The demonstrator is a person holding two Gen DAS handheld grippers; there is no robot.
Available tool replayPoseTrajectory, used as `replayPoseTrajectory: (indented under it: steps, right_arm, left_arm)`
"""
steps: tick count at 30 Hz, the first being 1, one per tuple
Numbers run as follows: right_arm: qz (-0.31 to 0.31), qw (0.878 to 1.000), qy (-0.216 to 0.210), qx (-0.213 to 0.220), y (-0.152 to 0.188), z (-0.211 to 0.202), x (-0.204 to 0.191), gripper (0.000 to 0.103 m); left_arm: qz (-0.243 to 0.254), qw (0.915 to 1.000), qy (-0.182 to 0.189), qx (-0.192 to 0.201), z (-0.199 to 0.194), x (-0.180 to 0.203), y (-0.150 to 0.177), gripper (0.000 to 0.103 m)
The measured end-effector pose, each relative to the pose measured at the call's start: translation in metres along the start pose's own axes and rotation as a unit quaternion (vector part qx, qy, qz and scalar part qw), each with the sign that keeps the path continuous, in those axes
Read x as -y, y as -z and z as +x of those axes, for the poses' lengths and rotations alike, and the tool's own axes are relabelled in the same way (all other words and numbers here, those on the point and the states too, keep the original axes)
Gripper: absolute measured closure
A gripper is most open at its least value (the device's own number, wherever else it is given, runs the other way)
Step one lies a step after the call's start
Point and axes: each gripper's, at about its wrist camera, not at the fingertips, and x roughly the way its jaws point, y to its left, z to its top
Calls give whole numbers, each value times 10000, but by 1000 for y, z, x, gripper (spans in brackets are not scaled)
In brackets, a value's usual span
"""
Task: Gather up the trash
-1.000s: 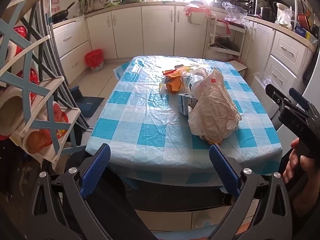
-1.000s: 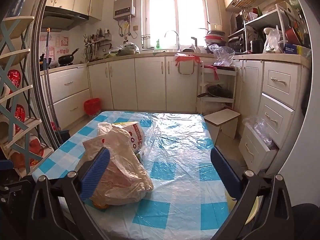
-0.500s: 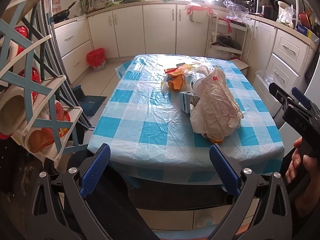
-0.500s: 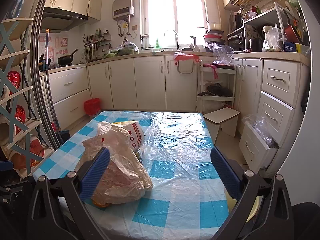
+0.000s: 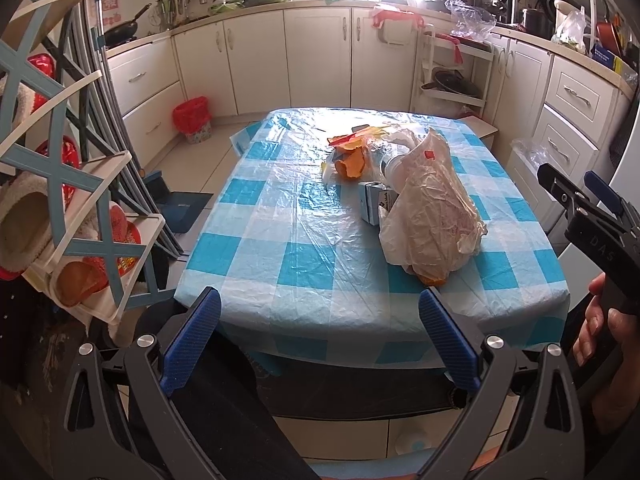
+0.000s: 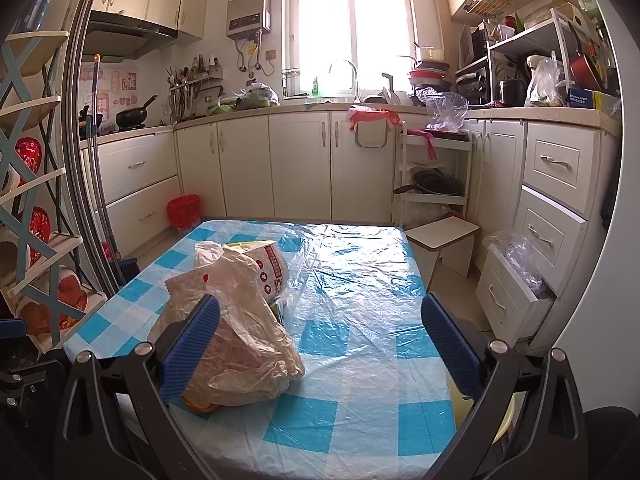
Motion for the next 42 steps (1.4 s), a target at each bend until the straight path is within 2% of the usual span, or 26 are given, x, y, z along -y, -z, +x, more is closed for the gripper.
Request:
replayPoseTrajectory:
  steps: [12,42]
  right_arm:
    - [195,9997,28,-142,12,-20,4,6]
    - [142,9998,41,-160,12,-17,1,6]
  left_arm:
    - [40,10000,59,-51,3,5,1,8]
    - [55,9999,134,17,-4,6,1,8]
